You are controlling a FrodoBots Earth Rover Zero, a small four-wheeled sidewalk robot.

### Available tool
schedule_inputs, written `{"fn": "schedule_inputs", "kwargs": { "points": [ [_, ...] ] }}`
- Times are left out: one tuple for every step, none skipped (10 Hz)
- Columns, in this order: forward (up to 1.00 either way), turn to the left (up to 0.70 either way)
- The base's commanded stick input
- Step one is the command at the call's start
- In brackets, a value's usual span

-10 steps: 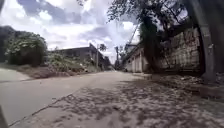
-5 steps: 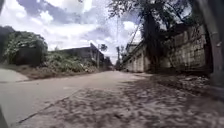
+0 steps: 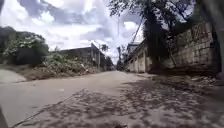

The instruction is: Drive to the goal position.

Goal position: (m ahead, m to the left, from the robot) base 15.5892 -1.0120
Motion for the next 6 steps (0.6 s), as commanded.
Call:
{"fn": "schedule_inputs", "kwargs": {
  "points": [
    [0.50,0.00],
    [0.50,0.00],
    [0.50,0.00],
    [0.50,0.00],
    [0.50,0.00],
    [0.50,0.00]
  ]
}}
